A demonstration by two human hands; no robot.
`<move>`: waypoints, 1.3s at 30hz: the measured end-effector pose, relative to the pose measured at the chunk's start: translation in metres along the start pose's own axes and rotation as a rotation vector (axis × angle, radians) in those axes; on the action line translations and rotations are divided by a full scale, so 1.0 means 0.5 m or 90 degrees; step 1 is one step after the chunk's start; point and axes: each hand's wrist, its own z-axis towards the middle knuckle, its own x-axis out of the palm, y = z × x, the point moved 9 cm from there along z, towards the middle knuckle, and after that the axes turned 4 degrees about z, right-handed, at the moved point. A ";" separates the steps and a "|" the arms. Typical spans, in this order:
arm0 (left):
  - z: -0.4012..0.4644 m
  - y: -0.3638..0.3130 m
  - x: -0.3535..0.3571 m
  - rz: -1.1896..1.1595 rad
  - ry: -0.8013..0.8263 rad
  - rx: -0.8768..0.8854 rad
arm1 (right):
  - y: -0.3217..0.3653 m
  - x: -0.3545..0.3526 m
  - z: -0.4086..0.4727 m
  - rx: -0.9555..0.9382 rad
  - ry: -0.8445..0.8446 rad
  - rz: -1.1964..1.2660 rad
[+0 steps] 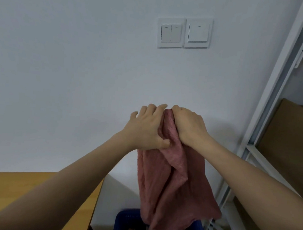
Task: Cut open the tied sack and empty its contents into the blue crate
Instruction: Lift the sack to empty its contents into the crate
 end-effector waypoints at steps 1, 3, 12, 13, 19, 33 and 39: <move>0.001 -0.012 0.002 0.056 -0.011 0.011 | 0.000 -0.002 0.002 0.003 0.003 0.006; 0.003 -0.020 0.007 0.183 -0.051 -0.007 | 0.001 -0.002 0.005 0.012 0.024 0.027; -0.003 -0.023 -0.035 0.230 -0.363 -0.050 | -0.008 -0.004 -0.003 0.128 0.153 0.205; 0.000 -0.023 -0.037 0.218 -0.359 -0.051 | -0.008 -0.006 -0.005 0.130 0.157 0.224; 0.030 0.036 -0.023 0.048 -0.168 -0.118 | 0.005 -0.016 -0.016 0.067 0.125 0.333; 0.022 0.098 0.049 -0.493 0.091 -0.252 | 0.069 0.011 -0.047 -0.109 -0.081 -0.039; -0.003 0.073 0.058 -0.536 0.186 -0.237 | 0.080 -0.026 -0.028 -0.093 -0.121 -0.072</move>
